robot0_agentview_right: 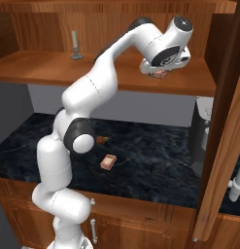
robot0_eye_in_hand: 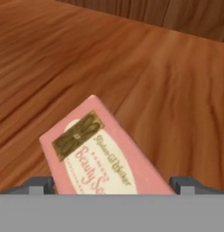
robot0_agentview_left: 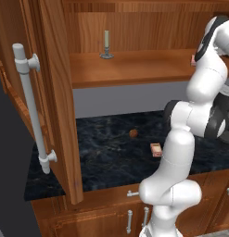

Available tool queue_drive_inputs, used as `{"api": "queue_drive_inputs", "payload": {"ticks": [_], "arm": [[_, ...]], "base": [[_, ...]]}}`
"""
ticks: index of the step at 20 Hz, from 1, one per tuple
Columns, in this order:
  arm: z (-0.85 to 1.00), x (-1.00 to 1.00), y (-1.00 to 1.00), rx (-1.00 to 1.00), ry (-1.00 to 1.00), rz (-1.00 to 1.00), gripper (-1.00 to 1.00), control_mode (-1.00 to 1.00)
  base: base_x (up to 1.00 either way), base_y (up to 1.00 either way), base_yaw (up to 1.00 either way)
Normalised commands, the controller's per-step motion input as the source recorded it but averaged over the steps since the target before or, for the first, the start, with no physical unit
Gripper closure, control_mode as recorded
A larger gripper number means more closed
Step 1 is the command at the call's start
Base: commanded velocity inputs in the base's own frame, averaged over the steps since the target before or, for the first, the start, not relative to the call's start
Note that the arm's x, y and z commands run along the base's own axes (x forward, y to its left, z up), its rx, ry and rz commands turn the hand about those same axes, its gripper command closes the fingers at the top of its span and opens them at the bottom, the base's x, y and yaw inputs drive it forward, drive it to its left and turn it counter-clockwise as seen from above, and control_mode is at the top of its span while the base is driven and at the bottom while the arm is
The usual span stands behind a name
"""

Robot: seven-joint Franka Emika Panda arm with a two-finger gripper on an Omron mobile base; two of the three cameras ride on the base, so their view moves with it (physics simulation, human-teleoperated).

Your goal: Pick the bar soap and bar soap from the cabinet and place them on the counter.

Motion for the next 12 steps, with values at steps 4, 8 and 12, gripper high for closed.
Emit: {"api": "queue_drive_inputs", "payload": {"ticks": [4, 8, 12], "arm": [[-0.35, -0.09, 0.00, -0.03, 0.00, 0.06, 1.00, -1.00], [-0.26, -0.31, 0.08, -0.03, -0.06, 0.07, 1.00, -1.00], [-0.22, -0.45, 0.26, -0.04, -0.14, 0.07, 1.00, -1.00]], "base": [[0.00, 0.00, 0.00], [0.00, 0.00, 0.00], [0.00, 0.00, 0.00]]}}
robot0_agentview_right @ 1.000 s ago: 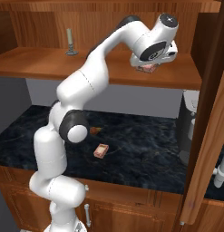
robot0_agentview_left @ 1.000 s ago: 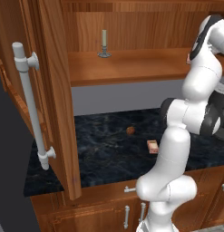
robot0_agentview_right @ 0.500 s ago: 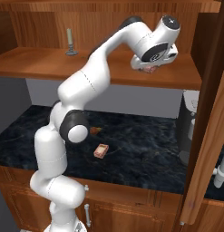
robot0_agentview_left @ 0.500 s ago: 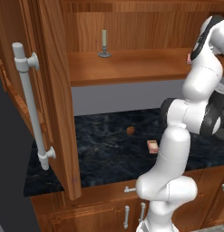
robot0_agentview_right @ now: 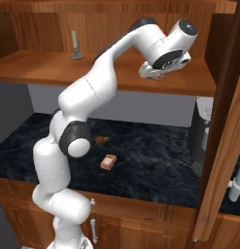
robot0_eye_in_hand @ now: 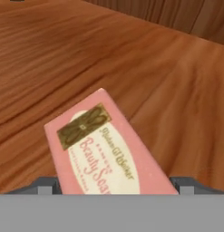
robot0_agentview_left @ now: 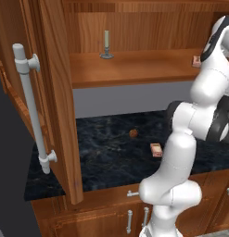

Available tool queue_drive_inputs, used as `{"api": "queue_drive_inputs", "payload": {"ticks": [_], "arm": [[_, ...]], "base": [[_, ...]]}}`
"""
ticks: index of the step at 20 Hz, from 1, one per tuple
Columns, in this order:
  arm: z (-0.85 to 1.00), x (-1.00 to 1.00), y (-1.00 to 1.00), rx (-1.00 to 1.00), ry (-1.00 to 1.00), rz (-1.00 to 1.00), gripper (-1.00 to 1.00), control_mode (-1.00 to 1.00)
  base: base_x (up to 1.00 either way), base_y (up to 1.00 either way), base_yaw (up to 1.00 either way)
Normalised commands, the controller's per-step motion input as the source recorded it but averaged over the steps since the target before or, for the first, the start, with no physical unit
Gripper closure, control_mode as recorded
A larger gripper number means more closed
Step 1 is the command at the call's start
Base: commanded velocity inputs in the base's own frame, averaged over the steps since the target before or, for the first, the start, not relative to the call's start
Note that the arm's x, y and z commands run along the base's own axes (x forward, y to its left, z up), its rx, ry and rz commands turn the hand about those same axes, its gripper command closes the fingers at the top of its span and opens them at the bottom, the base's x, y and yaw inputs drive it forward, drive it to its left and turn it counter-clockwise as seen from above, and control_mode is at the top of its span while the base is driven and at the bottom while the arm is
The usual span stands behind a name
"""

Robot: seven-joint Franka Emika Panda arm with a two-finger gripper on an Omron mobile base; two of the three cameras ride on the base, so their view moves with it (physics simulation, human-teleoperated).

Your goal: Pick the bar soap and bar soap from the cabinet and place them on the counter.

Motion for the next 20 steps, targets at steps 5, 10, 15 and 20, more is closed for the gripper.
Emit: {"api": "queue_drive_inputs", "payload": {"ticks": [5, 10, 15, 20], "arm": [[-0.21, -0.52, 0.45, -0.07, -0.18, 0.07, 1.00, -1.00], [-0.01, -0.38, 0.69, -0.13, -0.18, 0.04, 1.00, -1.00], [0.00, -0.41, 0.67, -0.17, -0.17, 0.00, 1.00, -1.00], [-0.01, -0.67, 0.42, -0.15, -0.21, 0.00, 1.00, -1.00]], "base": [[0.00, 0.00, 0.00], [0.00, 0.00, 0.00], [0.00, 0.00, 0.00], [0.00, 0.00, 0.00]]}}
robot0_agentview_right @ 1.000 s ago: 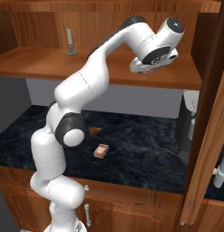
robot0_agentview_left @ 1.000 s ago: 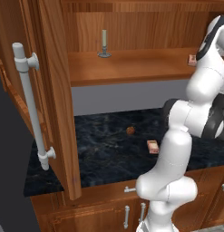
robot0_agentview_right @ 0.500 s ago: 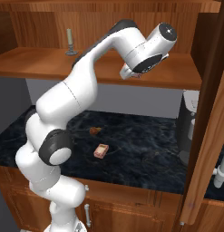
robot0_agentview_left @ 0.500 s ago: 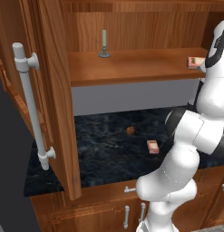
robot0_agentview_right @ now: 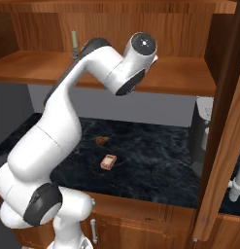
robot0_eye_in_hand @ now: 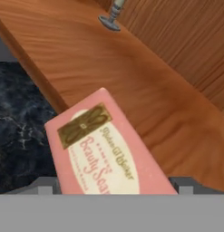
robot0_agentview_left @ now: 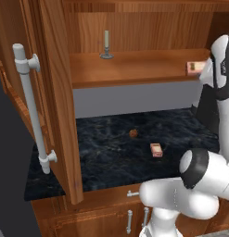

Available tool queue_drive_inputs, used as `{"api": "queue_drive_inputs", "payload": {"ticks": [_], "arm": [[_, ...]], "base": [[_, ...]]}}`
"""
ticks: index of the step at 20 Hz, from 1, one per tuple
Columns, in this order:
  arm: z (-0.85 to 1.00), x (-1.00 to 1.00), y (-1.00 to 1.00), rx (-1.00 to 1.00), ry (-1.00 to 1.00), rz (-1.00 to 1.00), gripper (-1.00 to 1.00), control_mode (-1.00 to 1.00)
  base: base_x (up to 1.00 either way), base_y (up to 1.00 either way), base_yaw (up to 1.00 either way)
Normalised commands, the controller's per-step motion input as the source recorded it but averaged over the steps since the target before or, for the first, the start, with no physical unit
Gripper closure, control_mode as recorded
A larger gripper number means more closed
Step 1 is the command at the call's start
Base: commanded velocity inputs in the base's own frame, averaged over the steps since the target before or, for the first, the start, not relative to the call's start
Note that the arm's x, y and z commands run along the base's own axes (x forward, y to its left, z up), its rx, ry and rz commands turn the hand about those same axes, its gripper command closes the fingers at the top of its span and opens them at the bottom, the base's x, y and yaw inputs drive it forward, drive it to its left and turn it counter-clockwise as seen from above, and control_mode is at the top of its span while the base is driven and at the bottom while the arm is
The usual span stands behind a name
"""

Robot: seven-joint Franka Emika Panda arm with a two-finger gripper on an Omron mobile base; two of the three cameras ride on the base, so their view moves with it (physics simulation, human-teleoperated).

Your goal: Pick the bar soap and bar soap from the cabinet and place them on the counter.

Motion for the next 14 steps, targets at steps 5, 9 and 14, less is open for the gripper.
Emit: {"api": "queue_drive_inputs", "payload": {"ticks": [5, 9, 14], "arm": [[0.00, -0.70, 0.25, -0.07, -0.19, 0.00, 1.00, -1.00], [0.00, -0.63, 0.09, 0.00, -0.02, 0.00, 1.00, -1.00], [0.00, -0.54, 0.05, 0.00, 0.00, -0.01, 1.00, -1.00]], "base": [[0.00, 0.00, 0.00], [0.00, 0.00, 0.00], [0.00, 0.00, 0.00]]}}
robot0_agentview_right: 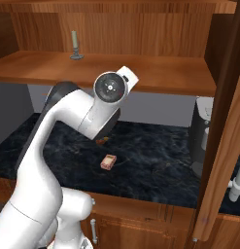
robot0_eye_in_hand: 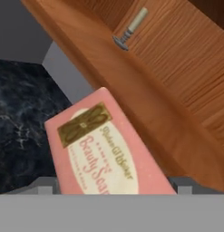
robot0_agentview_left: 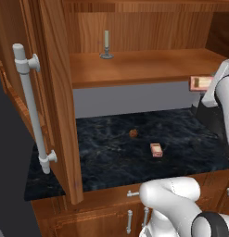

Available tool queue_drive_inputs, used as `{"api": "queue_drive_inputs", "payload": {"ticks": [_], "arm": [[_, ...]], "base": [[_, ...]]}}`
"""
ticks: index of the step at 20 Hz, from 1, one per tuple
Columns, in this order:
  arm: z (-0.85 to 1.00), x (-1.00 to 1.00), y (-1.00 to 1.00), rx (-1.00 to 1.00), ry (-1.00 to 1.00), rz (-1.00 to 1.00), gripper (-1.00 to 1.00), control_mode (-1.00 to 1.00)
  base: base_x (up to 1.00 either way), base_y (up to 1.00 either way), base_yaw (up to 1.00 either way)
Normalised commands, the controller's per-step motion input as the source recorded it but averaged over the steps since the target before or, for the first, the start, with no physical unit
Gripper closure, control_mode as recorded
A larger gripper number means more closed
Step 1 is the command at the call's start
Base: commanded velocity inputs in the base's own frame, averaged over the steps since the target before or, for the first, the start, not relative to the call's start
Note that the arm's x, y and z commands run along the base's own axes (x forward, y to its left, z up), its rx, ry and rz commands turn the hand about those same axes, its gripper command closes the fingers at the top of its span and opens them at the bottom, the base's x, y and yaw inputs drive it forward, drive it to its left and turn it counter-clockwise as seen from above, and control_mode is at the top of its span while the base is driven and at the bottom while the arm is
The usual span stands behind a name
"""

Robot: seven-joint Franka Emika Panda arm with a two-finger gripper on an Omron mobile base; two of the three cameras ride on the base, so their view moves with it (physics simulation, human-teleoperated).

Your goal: Pick the bar soap and bar soap from the cabinet and place them on the counter.

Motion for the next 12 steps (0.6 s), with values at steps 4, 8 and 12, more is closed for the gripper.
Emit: {"api": "queue_drive_inputs", "payload": {"ticks": [4, 8, 12], "arm": [[0.00, -0.53, 0.05, 0.00, 0.03, -0.01, 1.00, -1.00], [-0.01, -0.38, 0.13, 0.07, 0.04, -0.05, 1.00, -1.00], [-0.09, -0.27, 0.23, 0.11, 0.06, -0.07, 1.00, -1.00]], "base": [[0.00, 0.00, 0.00], [0.00, 0.00, 0.00], [0.00, 0.00, 0.00]]}}
